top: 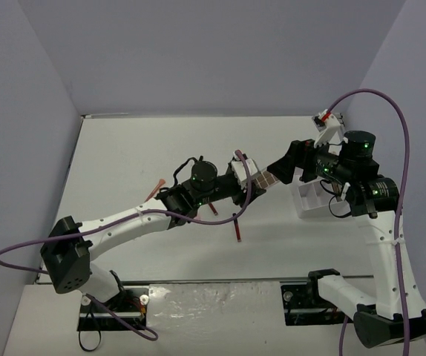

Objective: Organize the makeup

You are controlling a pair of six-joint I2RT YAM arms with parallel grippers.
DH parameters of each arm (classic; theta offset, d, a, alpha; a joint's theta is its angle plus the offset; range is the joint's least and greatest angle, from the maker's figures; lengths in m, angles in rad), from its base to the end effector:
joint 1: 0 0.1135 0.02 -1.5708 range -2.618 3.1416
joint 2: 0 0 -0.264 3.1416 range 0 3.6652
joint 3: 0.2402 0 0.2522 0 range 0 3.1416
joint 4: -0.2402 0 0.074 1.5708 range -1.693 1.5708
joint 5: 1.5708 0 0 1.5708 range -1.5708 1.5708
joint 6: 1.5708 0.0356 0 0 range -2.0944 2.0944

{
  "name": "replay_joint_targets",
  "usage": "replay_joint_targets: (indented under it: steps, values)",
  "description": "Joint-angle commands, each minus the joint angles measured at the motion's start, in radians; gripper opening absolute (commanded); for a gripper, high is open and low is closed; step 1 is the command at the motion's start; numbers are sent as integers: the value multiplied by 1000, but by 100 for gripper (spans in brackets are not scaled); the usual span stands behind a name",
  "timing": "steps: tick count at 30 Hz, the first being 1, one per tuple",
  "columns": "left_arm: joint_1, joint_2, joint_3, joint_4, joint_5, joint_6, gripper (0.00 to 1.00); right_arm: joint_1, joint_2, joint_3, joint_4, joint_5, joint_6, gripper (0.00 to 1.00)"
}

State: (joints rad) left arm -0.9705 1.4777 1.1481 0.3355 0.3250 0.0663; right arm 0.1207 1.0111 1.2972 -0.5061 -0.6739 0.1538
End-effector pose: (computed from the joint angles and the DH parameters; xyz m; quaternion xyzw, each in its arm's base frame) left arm 0.1908 -0.2988 0.3545 0.4444 0.5475 -0.4083 0.5797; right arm 0.1932 0.0458 0.4417 -0.1945 0.7399 0.3363 0.5492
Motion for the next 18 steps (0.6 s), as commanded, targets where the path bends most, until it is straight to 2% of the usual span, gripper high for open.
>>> replay_joint_targets:
  steps: [1, 4, 10, 13, 18]
  values:
    - [-8, -84, 29, 127, 12, 82, 0, 8, 15, 17, 20, 0, -4, 92]
    - [-10, -100, 21, 131, 9, 93, 0, 8, 30, 7, 20, -6, -8, 88]
    - [-10, -101, 9, 153, 12, 101, 0, 8, 36, -7, 20, -79, -11, 74]
    - [-10, -88, 12, 166, 19, 101, 0, 8, 42, -9, 20, -103, -15, 61]
    - [-10, -73, 15, 170, 23, 106, 0, 7, 42, 1, 21, -107, -11, 29]
